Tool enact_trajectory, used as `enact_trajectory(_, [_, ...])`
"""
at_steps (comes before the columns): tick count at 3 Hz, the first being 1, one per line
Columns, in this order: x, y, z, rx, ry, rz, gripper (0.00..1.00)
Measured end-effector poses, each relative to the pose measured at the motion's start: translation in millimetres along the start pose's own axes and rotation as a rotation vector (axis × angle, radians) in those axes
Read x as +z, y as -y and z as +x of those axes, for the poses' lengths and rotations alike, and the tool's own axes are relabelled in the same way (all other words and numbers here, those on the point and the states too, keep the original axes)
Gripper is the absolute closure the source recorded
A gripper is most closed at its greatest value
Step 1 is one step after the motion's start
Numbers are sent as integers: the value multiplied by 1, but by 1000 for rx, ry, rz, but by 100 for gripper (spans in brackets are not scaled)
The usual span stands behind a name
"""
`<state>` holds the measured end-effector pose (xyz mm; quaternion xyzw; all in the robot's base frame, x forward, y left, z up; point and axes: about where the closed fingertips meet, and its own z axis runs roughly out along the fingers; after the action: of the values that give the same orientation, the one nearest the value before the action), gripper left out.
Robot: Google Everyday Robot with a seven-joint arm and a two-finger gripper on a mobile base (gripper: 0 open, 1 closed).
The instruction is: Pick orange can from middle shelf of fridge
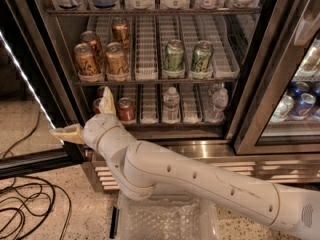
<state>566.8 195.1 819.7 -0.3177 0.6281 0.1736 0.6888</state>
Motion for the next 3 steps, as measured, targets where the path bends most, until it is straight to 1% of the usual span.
enact_trajectory(1, [11, 1, 8, 6, 12, 18, 0])
enact_trajectory(2, [25, 7, 12, -5, 40, 62, 0])
enact_trajectory(3, [35, 12, 11, -19, 65, 108, 7])
